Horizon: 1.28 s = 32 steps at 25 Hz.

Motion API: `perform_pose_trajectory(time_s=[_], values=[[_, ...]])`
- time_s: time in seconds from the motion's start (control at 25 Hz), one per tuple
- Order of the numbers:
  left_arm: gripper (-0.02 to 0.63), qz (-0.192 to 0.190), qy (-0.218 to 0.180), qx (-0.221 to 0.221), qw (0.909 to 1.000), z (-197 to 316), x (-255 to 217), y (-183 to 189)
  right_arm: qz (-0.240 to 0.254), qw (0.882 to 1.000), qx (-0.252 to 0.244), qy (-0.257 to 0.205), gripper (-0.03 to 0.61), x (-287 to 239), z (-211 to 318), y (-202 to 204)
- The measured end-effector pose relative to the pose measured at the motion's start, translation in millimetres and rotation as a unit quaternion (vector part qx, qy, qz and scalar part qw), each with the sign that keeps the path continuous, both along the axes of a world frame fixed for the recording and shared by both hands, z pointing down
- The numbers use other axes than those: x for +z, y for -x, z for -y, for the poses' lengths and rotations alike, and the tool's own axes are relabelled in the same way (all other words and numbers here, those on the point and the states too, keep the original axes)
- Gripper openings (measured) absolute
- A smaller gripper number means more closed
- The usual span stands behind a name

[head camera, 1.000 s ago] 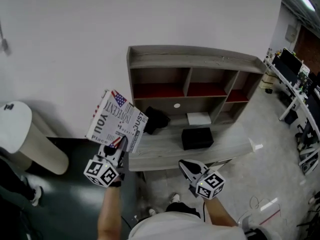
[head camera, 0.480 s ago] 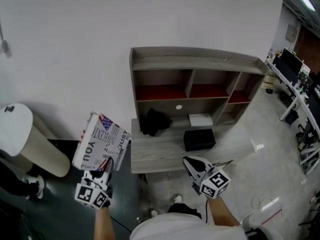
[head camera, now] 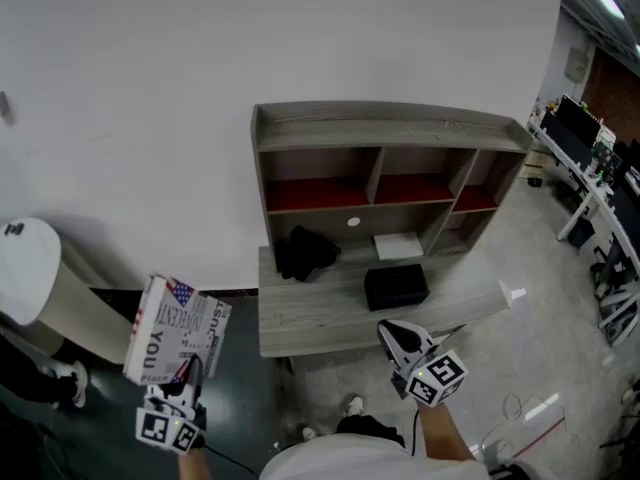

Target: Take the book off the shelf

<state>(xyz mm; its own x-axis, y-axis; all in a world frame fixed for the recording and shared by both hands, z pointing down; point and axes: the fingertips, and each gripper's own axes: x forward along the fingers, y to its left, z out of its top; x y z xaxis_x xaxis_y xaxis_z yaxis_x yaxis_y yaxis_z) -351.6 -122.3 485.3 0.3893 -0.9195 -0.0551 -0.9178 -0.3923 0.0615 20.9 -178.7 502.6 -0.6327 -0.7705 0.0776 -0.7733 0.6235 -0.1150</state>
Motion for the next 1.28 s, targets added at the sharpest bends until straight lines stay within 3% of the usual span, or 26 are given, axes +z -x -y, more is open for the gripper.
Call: perform_pose_trajectory(time_s=[0.2, 0.32, 0.6, 0.72, 0.92, 1.08, 1.28], values=[[0.155, -0.034, 0.01, -0.025, 0.999, -38.3, -3.0, 2.4, -0.005, 1.0, 0.027, -0.002, 0.023, -16.1, -17.7, -20.3], [0.155, -0.05, 0.011, -0.034, 0.9981, -31.8, -0.5, -2.3, -0.008, 0.999, 0.036, -0.008, 0.023, -21.5, -15.2, -33.6], [0.155, -0.104, -0.049, -0.002, 0.9934, 8.2, -41.1, -36.3, -0.006, 0.999, 0.034, -0.015, 0.023, -30.1, 3.6, -51.4], [0.155, -0.1, -0.061, -0.001, 0.9931, 11.7, -51.6, -43.1, -0.007, 1.0, 0.024, -0.017, 0.023, -36.1, 9.4, -47.0], [0.155, -0.104, -0.048, -0.004, 0.9934, 9.3, -35.8, -48.3, -0.02, 1.0, 0.0, -0.011, 0.023, -32.9, 5.7, -42.8], [0.155, -0.112, -0.043, -0.013, 0.9927, -25.7, -28.0, -54.1, -0.029, 0.999, -0.026, -0.01, 0.023, -29.7, -26.1, -38.0], [0.155, -0.119, -0.037, -0.01, 0.9922, -21.2, -22.5, -50.8, -0.033, 0.999, -0.03, -0.023, 0.023, -37.8, -19.9, -22.6]])
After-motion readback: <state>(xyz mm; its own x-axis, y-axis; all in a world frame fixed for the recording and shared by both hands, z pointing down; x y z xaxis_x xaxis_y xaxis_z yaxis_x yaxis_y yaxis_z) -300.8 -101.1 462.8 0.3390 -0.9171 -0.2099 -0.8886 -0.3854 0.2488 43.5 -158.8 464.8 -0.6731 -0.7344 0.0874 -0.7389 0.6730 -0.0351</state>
